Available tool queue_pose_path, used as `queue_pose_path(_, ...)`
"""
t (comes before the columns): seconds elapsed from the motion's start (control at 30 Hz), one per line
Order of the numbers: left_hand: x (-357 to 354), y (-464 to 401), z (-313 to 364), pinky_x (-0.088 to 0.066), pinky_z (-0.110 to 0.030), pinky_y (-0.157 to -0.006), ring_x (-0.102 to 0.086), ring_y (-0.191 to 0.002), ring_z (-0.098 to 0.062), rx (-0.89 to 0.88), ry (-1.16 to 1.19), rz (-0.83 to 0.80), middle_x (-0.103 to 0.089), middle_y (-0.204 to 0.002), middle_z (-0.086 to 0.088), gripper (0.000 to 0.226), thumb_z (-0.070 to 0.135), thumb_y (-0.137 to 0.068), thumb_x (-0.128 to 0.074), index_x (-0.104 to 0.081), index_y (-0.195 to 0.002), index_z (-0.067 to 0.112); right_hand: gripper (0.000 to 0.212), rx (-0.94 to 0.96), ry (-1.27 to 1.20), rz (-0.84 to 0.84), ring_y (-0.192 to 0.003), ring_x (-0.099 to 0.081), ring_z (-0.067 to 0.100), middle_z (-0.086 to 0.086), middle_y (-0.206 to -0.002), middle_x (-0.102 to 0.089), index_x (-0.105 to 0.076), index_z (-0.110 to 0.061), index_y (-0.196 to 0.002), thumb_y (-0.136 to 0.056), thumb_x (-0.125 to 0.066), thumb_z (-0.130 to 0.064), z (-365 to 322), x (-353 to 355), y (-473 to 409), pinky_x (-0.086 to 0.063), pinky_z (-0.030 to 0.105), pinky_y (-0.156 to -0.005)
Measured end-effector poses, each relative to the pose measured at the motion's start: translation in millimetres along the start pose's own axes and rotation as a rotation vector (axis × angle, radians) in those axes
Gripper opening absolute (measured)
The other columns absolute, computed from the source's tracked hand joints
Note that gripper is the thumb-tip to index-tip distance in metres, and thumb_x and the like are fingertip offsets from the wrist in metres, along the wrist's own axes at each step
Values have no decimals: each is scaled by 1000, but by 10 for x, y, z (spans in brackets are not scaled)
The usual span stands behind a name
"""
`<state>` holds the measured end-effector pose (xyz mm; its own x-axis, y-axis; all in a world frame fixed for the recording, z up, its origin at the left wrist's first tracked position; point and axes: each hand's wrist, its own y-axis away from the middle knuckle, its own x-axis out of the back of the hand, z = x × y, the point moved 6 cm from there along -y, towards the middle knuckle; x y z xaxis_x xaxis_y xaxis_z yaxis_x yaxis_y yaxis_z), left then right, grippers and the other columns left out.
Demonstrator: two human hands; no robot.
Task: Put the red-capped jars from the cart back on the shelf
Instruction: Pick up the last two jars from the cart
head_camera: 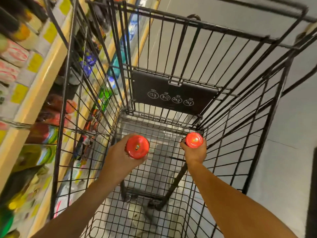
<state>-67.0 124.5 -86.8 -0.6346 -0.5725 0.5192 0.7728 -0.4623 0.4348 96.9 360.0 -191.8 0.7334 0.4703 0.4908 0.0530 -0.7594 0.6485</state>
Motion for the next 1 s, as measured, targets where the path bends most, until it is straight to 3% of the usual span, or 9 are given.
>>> queue_pose_path(0.07, 39, 19, 10, -51, -22, -86, -60, -98, 2, -4, -14, 12, -62, -103, 22, 74, 31, -58, -96, -54, -118, 41, 78, 24, 14, 7, -112, -53, 23, 0, -115, -54, -51, -22, -133, -66, -91, -16, 7, 3, -2, -41, 29, -91)
queue_pose_path(0.27, 287, 211, 262, -43, -11, -74, -60, -93, -10, -38, -88, 41, -58, -96, 23, 71, 32, -58, -95, -55, -117, 37, 76, 163, 98, -98, -109, -59, 26, 5, -117, -62, -53, -18, -132, -66, -92, -15, -138, -14, 384, -45, 27, -85)
queue_pose_path(0.37, 542, 411, 474, -39, 0, -66, -56, -92, -6, -19, -111, 75, -58, -100, 17, 76, 34, -59, -94, -57, -125, 30, 76, 272, 100, -155, -102, -62, 26, 3, -111, -65, -55, -21, -125, -61, -95, -21, -401, 27, 815, -54, 36, -87)
queue_pose_path(0.43, 753, 604, 612, -39, 3, -69, -58, -90, -2, -53, -73, 123, -59, -97, 24, 76, 30, -57, -96, -61, -124, 26, 72, 364, 121, -212, -97, -62, 21, -1, -107, -64, -55, -26, -120, -60, -95, -20, -637, 111, 1163, -52, 32, -82)
queue_pose_path(0.5, 993, 815, 738, -40, 2, -75, -61, -90, 6, -87, -15, 165, -64, -93, 31, 72, 26, -57, -97, -62, -120, 29, 71, 454, 141, -269, -96, -62, 19, -5, -106, -64, -54, -31, -118, -60, -95, -21, -877, 216, 1539, -50, 29, -78)
queue_pose_path(0.6, 1339, 1141, 916, -42, -1, -77, -60, -92, 14, -74, 50, 217, -65, -96, 36, 70, 26, -57, -97, -55, -107, 52, 73, 582, 141, -341, -94, -66, 15, -8, -104, -67, -56, -34, -120, -59, -96, -31, -1238, 429, 2086, -56, 32, -81)
queue_pose_path(0.73, 1804, 1588, 1202, -48, -14, -87, -63, -102, -5, -121, 65, 298, -65, -108, 22, 76, 30, -56, -97, -57, -119, 42, 68, 766, 119, -404, -88, -66, -1, -18, -101, -65, -52, -49, -111, -63, -95, -25, -1738, 774, 2874, -55, 16, -70)
queue_pose_path(0.87, 2261, 2100, 1485, -52, -24, -90, -63, -105, -10, -226, 57, 342, -65, -113, 15, 77, 35, -53, -97, -56, -117, 43, 72, 935, 105, -448, -98, -62, -9, -21, -109, -66, -54, -45, -123, -64, -94, -33, -2121, 1115, 3631, -51, 11, -80)
queue_pose_path(1.0, 2612, 2636, 1730, -42, -3, -78, -62, -99, -4, -290, 73, 394, -66, -111, 13, 77, 33, -54, -97, -56, -119, 41, 72, 1034, 106, -470, -98, -63, -6, -20, -106, -66, -52, -51, -117, -63, -94, -33, -2343, 1420, 4306, -49, 11, -81)
